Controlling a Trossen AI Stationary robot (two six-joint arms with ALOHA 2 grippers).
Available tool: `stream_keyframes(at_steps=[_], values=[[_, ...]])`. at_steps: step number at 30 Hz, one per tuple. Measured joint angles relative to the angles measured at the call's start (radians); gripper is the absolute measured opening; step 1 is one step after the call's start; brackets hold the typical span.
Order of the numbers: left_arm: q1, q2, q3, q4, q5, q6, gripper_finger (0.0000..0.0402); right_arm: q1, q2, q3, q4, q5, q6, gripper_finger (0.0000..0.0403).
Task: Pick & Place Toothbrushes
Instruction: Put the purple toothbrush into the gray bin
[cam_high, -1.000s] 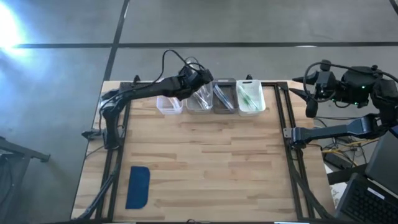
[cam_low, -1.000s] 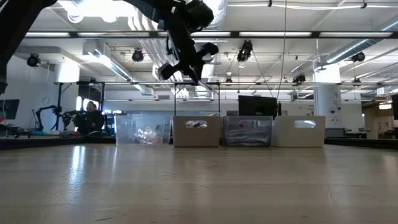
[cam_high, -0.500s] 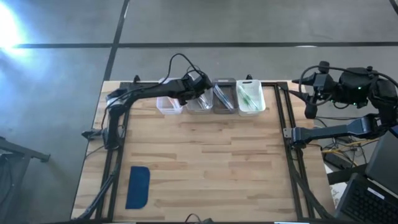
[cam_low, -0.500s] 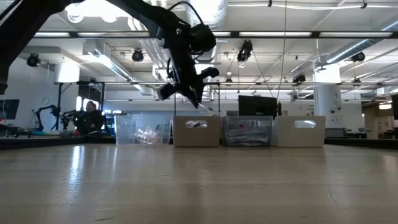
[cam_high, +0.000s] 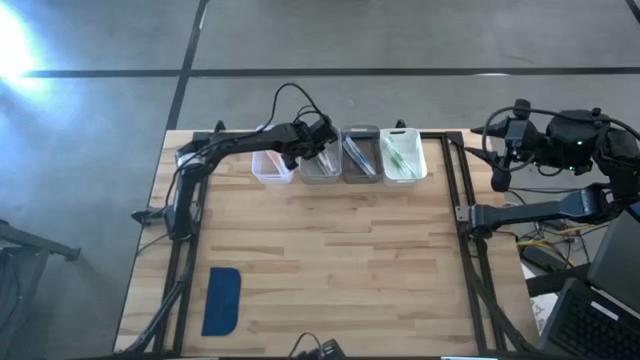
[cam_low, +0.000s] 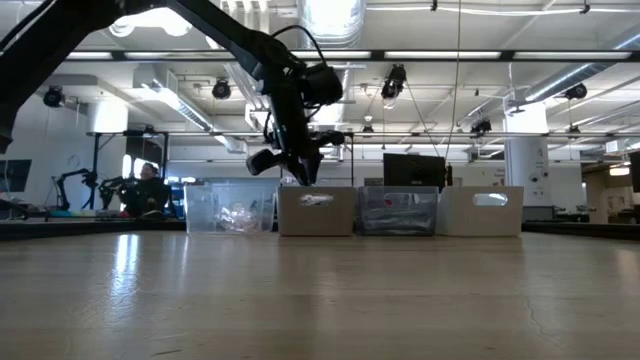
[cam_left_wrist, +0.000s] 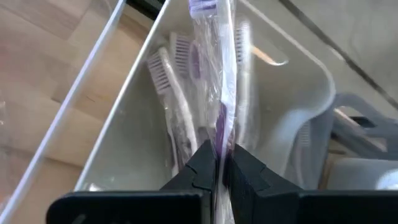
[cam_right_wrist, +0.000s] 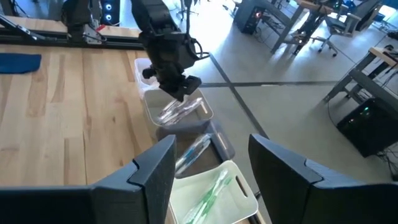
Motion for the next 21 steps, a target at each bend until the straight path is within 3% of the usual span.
stream_keyframes(at_steps=[10,21], values=[[0.040,0.021,0.000,0.009,0.036,0.025,0.0023,0.000,-0.009,-0.002,-0.001,0.000,-0.005,0.0172],[0.061,0.021,0.000,0.010,0.070,0.095,0.0089,0.000,-0.009,-0.002,-0.001,0.000,-0.026,0.0149]])
